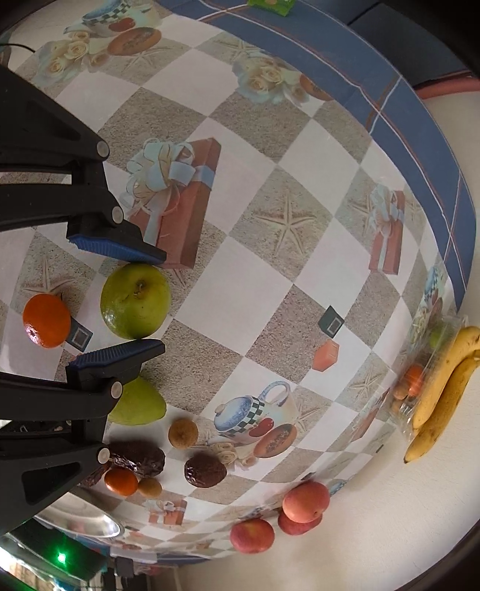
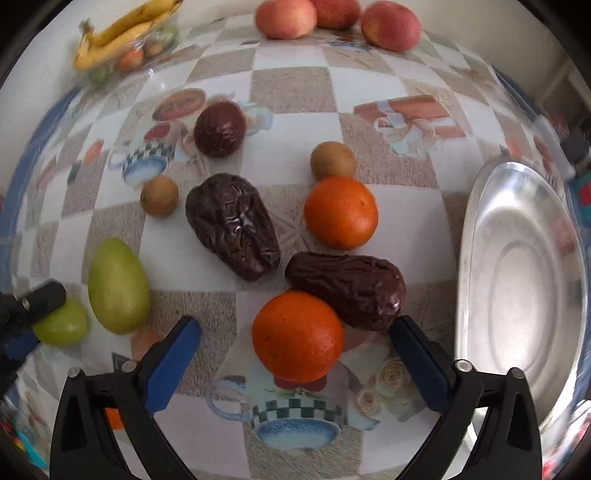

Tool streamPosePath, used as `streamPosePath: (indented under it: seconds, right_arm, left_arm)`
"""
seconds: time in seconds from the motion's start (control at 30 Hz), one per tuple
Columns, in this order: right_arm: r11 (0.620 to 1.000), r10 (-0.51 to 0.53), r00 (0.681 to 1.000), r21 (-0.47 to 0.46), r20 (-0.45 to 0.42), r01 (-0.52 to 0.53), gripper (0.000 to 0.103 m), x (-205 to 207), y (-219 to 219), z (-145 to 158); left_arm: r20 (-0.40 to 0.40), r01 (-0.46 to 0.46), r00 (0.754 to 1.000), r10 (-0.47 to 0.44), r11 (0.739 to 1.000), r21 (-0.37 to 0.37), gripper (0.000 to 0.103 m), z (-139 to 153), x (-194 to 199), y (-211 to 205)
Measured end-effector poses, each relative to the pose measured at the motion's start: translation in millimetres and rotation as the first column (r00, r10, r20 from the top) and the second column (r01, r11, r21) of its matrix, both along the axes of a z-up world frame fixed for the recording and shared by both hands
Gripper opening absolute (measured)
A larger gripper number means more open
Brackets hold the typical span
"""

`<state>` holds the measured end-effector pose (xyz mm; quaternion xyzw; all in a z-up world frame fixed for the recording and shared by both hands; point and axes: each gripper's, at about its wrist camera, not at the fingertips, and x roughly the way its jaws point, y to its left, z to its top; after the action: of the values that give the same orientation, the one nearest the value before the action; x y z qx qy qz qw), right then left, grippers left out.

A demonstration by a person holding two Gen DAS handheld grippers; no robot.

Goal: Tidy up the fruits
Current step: 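Lift the green apple with the left tool while the right tool grasps an orange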

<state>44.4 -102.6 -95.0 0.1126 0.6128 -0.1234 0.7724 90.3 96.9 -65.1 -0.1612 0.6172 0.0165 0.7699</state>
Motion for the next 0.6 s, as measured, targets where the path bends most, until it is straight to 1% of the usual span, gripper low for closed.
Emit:
streamPosePath:
  seconds: [0.17, 0.33, 0.4, 0.47, 0.53, 0.6]
  right_arm:
    - [1.0, -0.016, 1.0, 0.001, 0.002, 0.016, 0.103, -2, -1, -3]
    - [0.998, -0.049, 0.995, -0.03, 0.085, 0.052, 0.103, -14, 0, -3]
    - [0.998, -0.053, 0.994, -0.033, 0.098, 0.056, 0.103, -20, 4, -3]
    - [0.997, -0.067, 0.994, -0.035, 0.084, 0.07, 0.103, -22, 8, -4]
    - [0.996, -0.08, 0.996, -0.023, 0.042, 0.081, 0.103, -20, 10, -3]
    - [0.999, -0.05, 0.999, -0.012, 0.005, 0.05, 0.103, -15, 10, -3]
  left_arm:
    - [-0.003, -0.003, 1.0, 0.003, 1.0, -0.007, 0.044, -2, 2, -1]
    - [-0.001, 0.009, 1.0, -0.009, 1.0, 0.003, 0.044, -2, 0, -1]
    - [-0.001, 0.01, 1.0, -0.01, 1.0, 0.002, 0.044, -2, 0, -1]
    - [-0.001, 0.01, 1.0, -0.01, 1.0, 0.002, 0.044, -2, 1, -1]
    - [-0.001, 0.012, 1.0, -0.012, 1.0, 0.003, 0.044, -2, 1, -1]
    - [0.0, 0.015, 1.0, -0.015, 1.0, 0.007, 0.044, -2, 1, -2]
